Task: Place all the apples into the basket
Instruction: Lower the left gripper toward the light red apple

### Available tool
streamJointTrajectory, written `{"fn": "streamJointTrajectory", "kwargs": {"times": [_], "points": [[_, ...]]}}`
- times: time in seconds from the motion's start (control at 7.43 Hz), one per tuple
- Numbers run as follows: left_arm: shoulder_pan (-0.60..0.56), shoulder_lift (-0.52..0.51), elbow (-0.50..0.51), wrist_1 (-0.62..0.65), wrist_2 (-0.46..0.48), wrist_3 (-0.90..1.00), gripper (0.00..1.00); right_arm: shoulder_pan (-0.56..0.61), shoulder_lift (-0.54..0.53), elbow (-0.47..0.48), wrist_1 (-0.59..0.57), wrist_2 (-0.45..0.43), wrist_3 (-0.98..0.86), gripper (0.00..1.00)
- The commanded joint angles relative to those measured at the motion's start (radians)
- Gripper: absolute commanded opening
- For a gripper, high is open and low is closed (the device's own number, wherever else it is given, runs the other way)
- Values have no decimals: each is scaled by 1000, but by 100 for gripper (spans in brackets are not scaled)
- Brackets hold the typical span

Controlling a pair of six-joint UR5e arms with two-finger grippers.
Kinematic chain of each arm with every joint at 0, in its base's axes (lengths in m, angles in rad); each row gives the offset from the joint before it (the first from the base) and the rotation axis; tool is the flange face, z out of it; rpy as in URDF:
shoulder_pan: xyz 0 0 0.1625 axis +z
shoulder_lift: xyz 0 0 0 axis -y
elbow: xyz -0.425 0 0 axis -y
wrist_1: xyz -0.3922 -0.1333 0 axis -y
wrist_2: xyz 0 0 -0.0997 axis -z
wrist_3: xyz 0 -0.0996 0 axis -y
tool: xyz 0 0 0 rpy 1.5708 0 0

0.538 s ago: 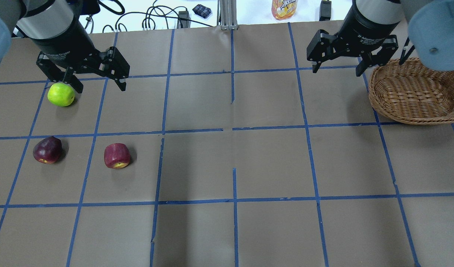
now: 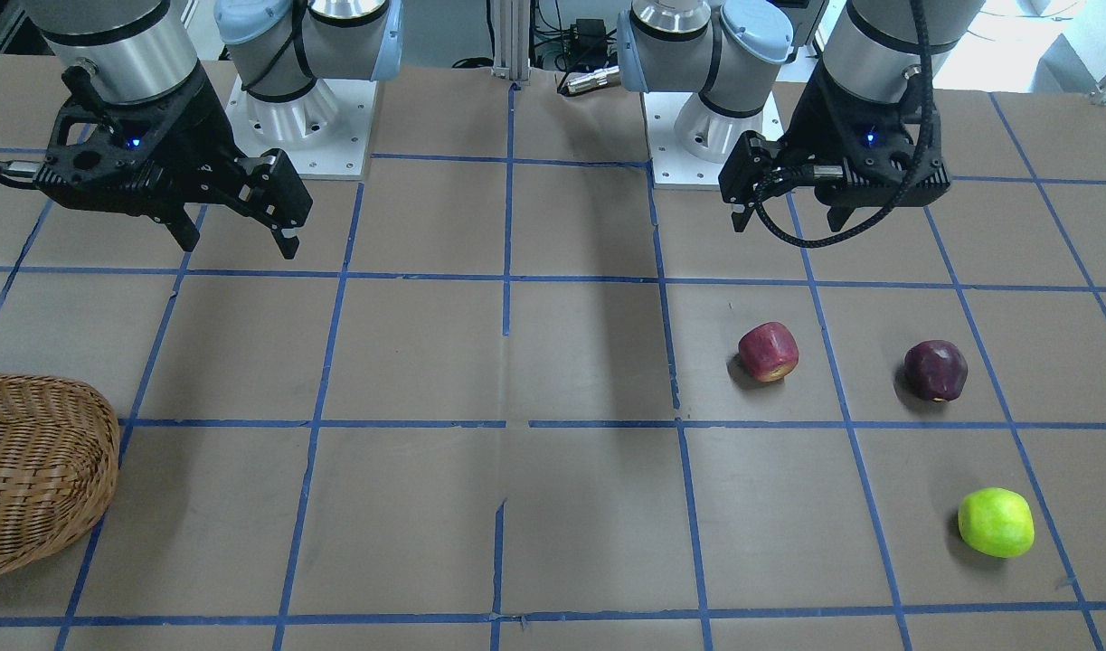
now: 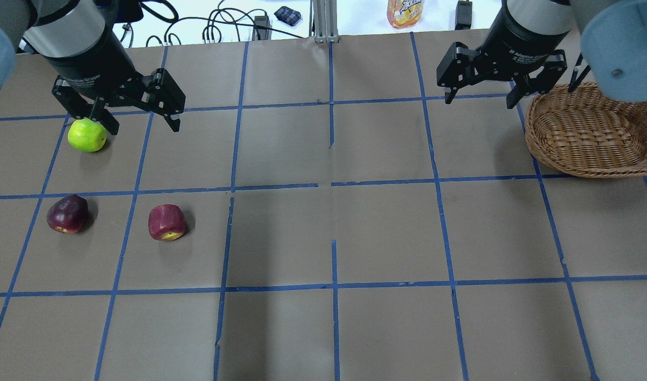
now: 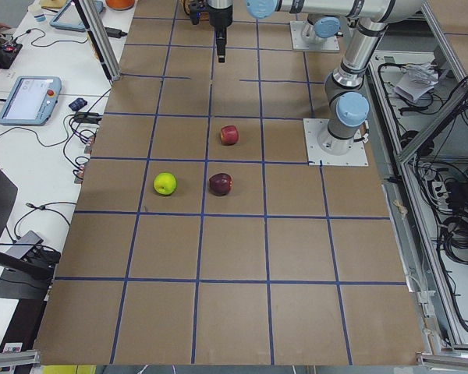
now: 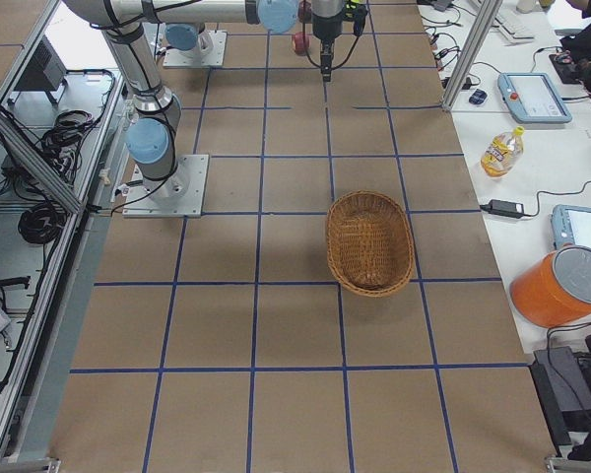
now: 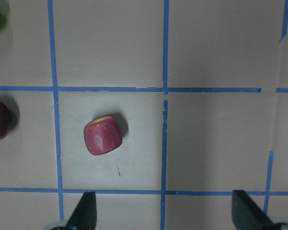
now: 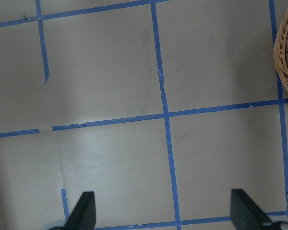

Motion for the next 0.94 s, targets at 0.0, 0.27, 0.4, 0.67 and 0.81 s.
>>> {"fn": "streamJointTrajectory", "kwargs": {"times": [0.0, 0.27, 0.4, 0.67, 0.81], "points": [[79, -32, -32, -10, 16, 14, 100, 0, 2, 0, 0, -1, 0, 100], [263, -58, -165, 2, -1, 110, 100, 0, 0, 0, 0, 1, 0, 100], [302, -66, -238, 90, -19, 147, 100, 0, 2, 0, 0, 3, 0, 100], [304, -110, -411, 350, -43, 152, 100, 0, 2, 0, 0, 4, 0, 100], [304, -149, -502, 474, -47, 153, 100, 0, 2, 0, 0, 4, 2, 100]]}}
